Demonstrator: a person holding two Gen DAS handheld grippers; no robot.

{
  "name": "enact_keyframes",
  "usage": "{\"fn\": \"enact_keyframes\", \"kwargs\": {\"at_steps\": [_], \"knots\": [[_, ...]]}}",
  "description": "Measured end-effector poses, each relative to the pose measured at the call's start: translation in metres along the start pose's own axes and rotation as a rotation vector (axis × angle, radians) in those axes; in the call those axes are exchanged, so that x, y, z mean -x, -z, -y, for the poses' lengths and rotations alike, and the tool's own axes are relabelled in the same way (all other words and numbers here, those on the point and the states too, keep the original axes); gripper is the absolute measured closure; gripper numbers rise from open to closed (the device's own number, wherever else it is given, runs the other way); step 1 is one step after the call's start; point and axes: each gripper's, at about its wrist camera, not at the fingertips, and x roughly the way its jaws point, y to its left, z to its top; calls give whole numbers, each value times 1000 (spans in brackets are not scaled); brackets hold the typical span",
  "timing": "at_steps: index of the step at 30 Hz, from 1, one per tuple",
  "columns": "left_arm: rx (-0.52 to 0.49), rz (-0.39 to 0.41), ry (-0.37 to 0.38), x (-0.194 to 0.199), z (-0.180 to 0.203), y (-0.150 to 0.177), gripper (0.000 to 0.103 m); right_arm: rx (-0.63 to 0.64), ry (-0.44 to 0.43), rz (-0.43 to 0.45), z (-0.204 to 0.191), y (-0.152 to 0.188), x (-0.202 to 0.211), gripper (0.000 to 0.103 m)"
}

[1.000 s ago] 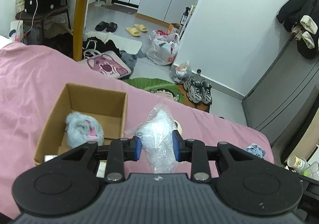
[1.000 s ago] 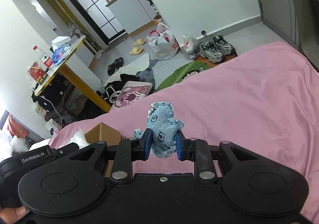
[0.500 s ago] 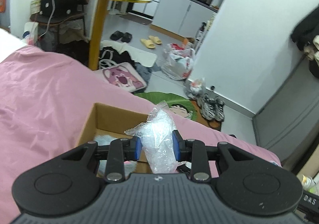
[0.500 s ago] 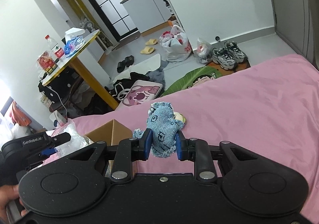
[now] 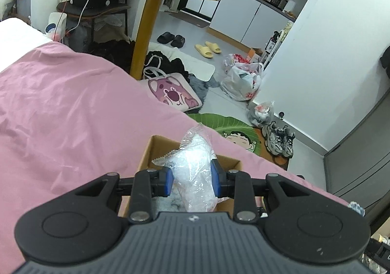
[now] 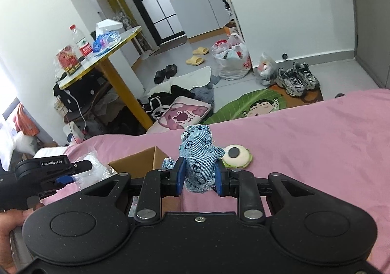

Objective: Organize soft objects
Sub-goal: 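Carry the plastic bag with the left gripper while the right carries the denim plush over the box, then open the left gripper over the box while the right releases the denim plush into it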

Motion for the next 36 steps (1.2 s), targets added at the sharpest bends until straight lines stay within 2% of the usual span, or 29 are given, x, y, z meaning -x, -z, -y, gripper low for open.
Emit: {"fn": "enact_keyframes", "kwargs": {"at_steps": [11,14,16,22,27,30,32,36], "knots": [[87,-35,17,-30,-24,-1,73,71,-51,-40,-41,4,-40,78],[108,-30,27,-32,-27,-4,67,72,-64,-58,-51,3,-50,78],[108,-28,13,-34,-28,-5,57,83,-74,-63,-60,2,-55,78],[119,6,43,-31,-31,-6,53,110,-96,-89,-80,2,-72,78],[123,-4,60,-32,-33,-5,53,120,-101,-102,-93,1,-84,77],[132,-1,58,-32,-36,-6,53,118,-105,-104,-98,-1,-89,74],[137,-1,51,-33,-37,-9,53,103,-114,-105,-99,-2,-90,59],[126,-4,54,-33,-36,-9,52,100,-97,-102,-93,-2,-82,57]]}}
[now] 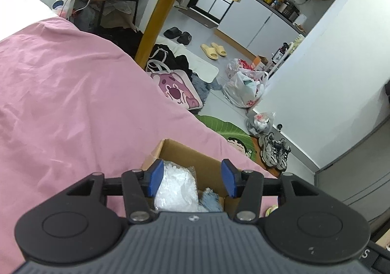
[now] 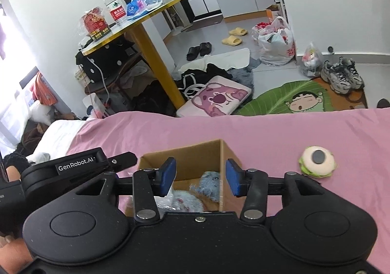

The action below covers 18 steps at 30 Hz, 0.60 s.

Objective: Organize soft objects
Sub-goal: 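Open the left gripper over the box while the right releases the denim plush into it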

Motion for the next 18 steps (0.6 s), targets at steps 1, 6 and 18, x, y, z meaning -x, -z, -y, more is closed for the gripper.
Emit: {"fn": "enact_keyframes", "kwargs": {"at_steps": [1,6,18], "knots": [[-6,-2,-3,0,1,1,50,-3,9,-2,2,1,3,57],[-54,8,-21,4,8,6,26,-31,45,-2,15,-1,19,57],[-223,2,-54,27,42,21,18,-63,78,18,44,-2,62,48]]}}
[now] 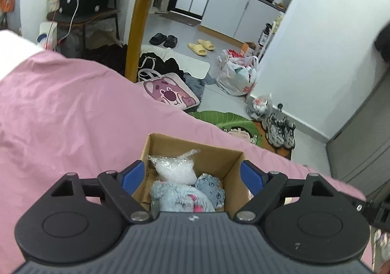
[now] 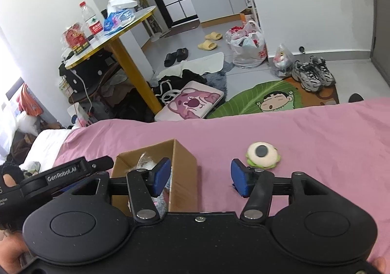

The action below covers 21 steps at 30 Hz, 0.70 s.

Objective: Organize soft objects
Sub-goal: 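Open the left gripper over the box while the right releases the denim plush into it, then move both open grippers toward the black plush and the green-rimmed eye plush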

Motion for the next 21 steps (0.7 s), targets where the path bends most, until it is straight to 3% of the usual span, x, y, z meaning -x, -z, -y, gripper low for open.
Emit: {"fn": "enact_keyframes", "kwargs": {"at_steps": [6,10,21], "knots": [[-36,-33,-21,13,16,4,18,-18,-6,9,16,0,17,40],[-68,-31,-31,21,24,6,10,-12,-6,13,25,1,28,25],[-122,-36,-42,45,55,16,1,-2,-15,23,52,-2,55,7]]}}
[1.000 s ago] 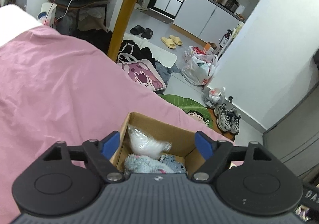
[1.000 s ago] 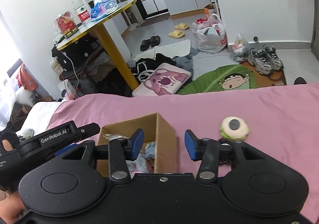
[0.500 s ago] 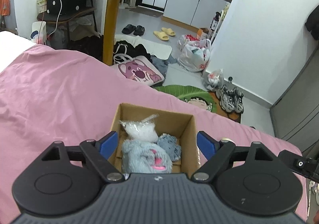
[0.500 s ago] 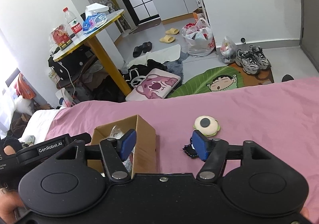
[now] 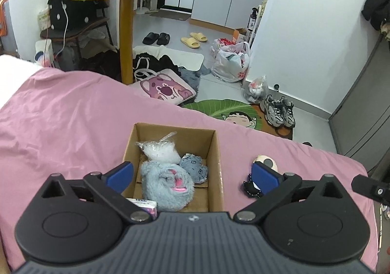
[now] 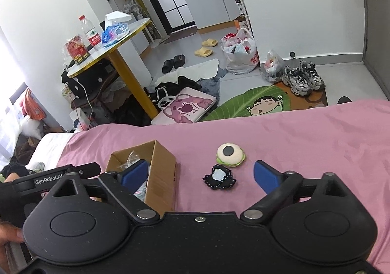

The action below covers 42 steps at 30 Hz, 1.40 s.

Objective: Organize soft objects
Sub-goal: 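Move both open grippers toward the black plush and the green-rimmed eye plush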

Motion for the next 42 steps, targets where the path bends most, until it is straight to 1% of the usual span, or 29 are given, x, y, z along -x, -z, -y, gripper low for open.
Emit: {"fn": "enact_keyframes", "kwargs": {"at_steps": [3,10,14,19,22,25,32,35,37,39,42], "knots": [[3,4,19,7,6,2,1,-13,-6,0,11,-1,5,5],[-7,2,29,13,29,7,1,-42,-10,-10,31,-1,5,4],[5,-11,6,11,42,11,1,-34,-28,-14,34,-4,6,4],[23,-41,-12,4,56,16,1,-31,-40,-20,44,-8,1,4],[53,-20,-31,2,60,18,1,-31,-44,-28,49,-9,-6,4],[92,-13,-25,-4,64,18,2,-33,-50,-42,55,-11,-14,4],[100,-38,-30,-30,83,26,4,-20,-77,-72,61,-14,-39,5],[114,-57,-29,-43,88,31,12,-32,-97,-79,67,-17,-48,5],[147,-79,-23,-53,89,34,23,-38,-108,-79,71,-19,-52,5],[159,-99,-21,-64,93,36,32,-29,-121,-79,74,-20,-58,6],[158,-109,-24,-79,101,38,36,-34,-126,-111,80,-20,-72,10]]}}
